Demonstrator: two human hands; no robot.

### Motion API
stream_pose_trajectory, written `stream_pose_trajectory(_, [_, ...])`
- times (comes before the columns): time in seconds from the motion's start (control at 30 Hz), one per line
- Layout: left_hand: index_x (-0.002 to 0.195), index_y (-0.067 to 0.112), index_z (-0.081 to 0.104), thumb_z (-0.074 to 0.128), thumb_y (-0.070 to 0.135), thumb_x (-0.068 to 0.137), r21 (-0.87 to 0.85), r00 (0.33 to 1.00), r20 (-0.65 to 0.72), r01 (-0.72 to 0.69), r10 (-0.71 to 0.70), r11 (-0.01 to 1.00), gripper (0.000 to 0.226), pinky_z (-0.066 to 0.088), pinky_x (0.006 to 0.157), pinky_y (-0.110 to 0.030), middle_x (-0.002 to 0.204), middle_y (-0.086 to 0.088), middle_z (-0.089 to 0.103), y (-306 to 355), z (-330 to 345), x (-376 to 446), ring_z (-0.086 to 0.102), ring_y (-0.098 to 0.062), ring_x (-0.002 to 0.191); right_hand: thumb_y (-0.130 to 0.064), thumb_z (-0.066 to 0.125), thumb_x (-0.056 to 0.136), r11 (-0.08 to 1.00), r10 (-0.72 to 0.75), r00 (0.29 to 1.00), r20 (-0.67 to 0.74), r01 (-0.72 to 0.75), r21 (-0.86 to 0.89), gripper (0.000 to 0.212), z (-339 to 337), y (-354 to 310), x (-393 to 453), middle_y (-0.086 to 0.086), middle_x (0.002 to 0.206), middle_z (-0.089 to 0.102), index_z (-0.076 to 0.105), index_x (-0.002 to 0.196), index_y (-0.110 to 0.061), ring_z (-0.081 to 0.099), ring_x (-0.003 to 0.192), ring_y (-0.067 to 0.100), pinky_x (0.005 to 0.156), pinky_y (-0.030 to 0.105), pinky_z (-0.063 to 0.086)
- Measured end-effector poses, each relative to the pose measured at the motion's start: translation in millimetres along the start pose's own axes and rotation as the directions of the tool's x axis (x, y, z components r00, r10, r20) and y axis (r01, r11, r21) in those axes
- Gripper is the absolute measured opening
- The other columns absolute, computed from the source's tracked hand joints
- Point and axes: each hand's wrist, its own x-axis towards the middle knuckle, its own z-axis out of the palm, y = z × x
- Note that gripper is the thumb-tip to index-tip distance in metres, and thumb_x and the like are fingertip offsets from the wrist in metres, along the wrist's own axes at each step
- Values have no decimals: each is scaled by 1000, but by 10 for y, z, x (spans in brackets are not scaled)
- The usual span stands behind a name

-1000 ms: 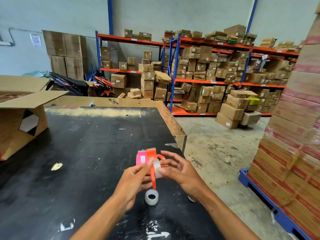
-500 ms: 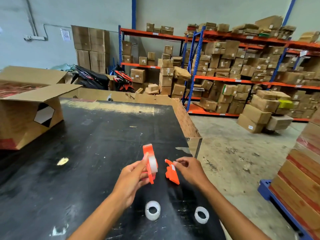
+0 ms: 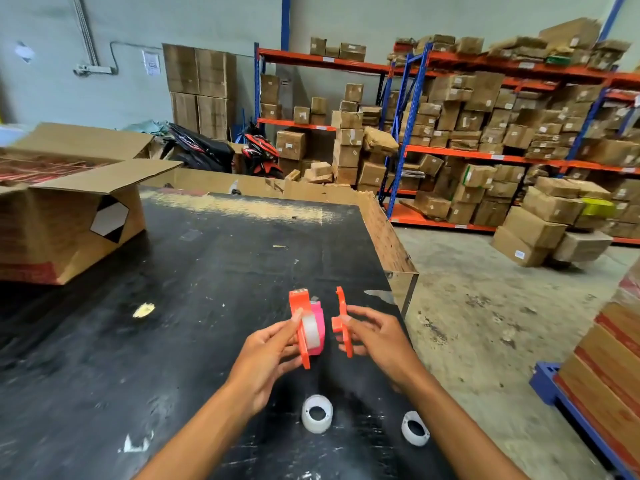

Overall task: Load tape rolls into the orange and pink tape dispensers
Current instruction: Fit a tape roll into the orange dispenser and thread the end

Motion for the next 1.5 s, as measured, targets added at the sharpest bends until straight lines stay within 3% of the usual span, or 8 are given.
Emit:
stream_pose_trajectory(0.07, [103,6,72,61,43,82,-5,1000,25,-3,3,1000,44,53,73,-30,97,-16,75,17,-23,-21,70,-22,85,-14,61,90,993,-26,996,80,16,118,21,51,-137,-146,6,84,77,66,109,-17,72,78,19,75,34,62])
stream_pose_trajectory(0.17, [100,9,73,61,49,75,-13,998,69,-6,7,1000,49,49,76,-32,92,-12,76,21,-24,-80,68,-20,81,-14,59,91,995,-30,991,131,17,95,24,155,-239,-364,8,97,76,66,114,-15,72,87,19,76,32,62])
stream_pose_trajectory(0.4, [101,9,73,60,50,74,-17,979,204,-1,4,1000,51,48,68,-27,87,-8,75,29,-22,-251,65,-12,69,-12,59,91,994,-63,998,24,61,89,29,238,-332,-697,8,88,74,62,119,-10,69,69,7,59,17,55])
stream_pose_trajectory(0.67, [117,23,66,65,43,69,-61,978,197,-62,73,996,52,49,60,-25,89,-6,76,28,29,-418,65,-14,70,-19,66,86,992,-115,990,-77,118,33,32,286,-318,-924,20,101,73,63,117,-17,72,81,14,76,32,59])
stream_pose_trajectory(0.87, [119,24,64,62,38,77,-73,964,193,-169,181,983,45,51,51,-21,92,-8,75,73,63,-480,67,-10,64,-17,66,86,983,-156,980,-126,167,79,32,358,-332,-939,24,100,71,65,117,-16,72,87,15,71,24,58])
stream_pose_trajectory(1.1, [120,29,65,58,41,81,-32,945,190,-265,267,964,41,50,69,-38,104,-3,77,118,65,-474,69,-23,88,-20,64,87,974,-212,974,-80,218,66,26,364,-365,-924,-8,98,77,69,112,-20,70,98,12,79,25,59])
stream_pose_trajectory(1.27, [126,24,61,57,38,83,3,928,200,-321,314,947,46,54,87,-43,110,-1,75,186,85,-415,71,-20,102,-19,60,90,966,-252,967,-33,253,56,23,325,-424,-887,8,97,77,72,109,-16,70,90,10,71,22,58])
stream_pose_trajectory(1.5, [128,25,60,52,36,89,49,920,248,-326,304,944,41,50,92,-57,114,1,74,294,122,-352,69,-27,104,-24,62,89,943,-329,944,-8,328,-57,22,258,-519,-778,7,103,76,72,109,-20,69,104,19,95,39,54])
